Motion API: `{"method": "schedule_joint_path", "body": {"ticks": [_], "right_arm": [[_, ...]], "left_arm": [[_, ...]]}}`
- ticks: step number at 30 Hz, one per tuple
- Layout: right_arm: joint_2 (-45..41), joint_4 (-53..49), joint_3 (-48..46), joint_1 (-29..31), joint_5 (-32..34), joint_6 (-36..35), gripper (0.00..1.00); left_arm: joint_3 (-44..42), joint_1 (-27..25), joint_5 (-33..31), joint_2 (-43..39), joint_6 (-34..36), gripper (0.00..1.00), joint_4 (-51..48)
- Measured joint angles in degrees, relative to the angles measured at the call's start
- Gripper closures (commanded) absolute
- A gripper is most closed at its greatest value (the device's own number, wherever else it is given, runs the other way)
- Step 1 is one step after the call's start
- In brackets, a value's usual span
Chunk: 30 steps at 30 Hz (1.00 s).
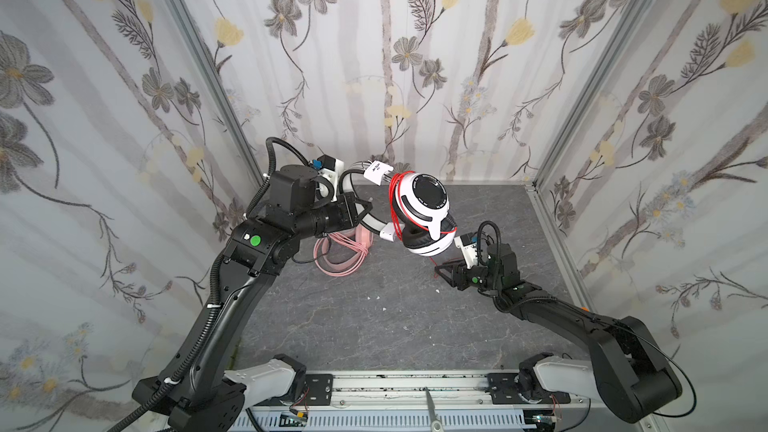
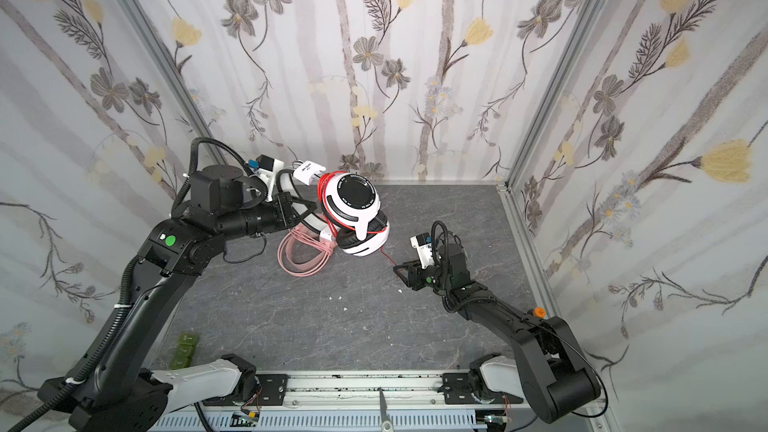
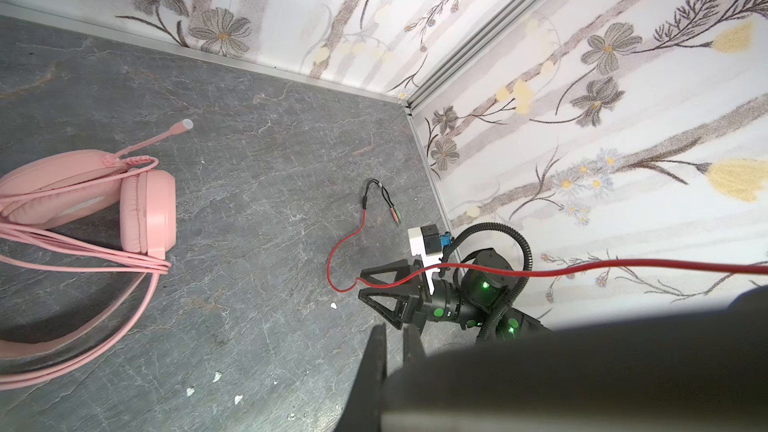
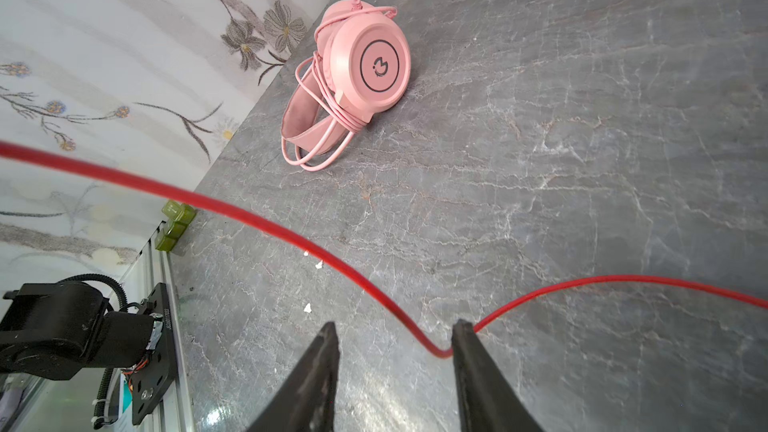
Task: Wrap the headphones
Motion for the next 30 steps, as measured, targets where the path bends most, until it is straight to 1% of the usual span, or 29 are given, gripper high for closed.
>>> {"method": "schedule_joint_path", "body": {"ticks": [5, 9, 13, 14, 19, 22, 30], "right_arm": [[5.09, 1.99, 3.52, 0.66, -1.77, -0.76, 0.58], [7.5, 3.28, 4.31, 1.55, -3.13, -0.7, 0.66], [9.4, 5.44, 4.24, 2.78, -4.24, -0.24, 0.94], [9.6, 5.44, 4.07, 3.04, -4.52, -0.2, 0.99], [9.11, 5.81, 2.19, 3.58, -4.28, 0.55, 1.0], [8.72, 5.64, 0.87, 3.61, -3.91, 0.55, 1.0], [3.58, 1.64, -0.2, 5.77, -1.68, -0.61, 1.0]], "left_arm": [[0.02, 0.17, 0.37, -0.35, -0.13, 1.0, 0.0], [0.0, 0.31, 0.37, -0.35, -0.37, 1.0, 0.0], [0.0, 0.44, 0.37, -0.35, -1.36, 1.0, 0.0], [0.0, 0.5, 0.39, -0.35, -1.57, 1.0, 0.0], [0.02, 0.87, 0.11, -0.33, -3.63, 1.0, 0.02], [0.13, 0.92, -2.1, -0.33, -5.7, 1.0, -0.07], [1.46, 0.92, -17.35, -1.14, -14.71, 1.0, -3.41]]}}
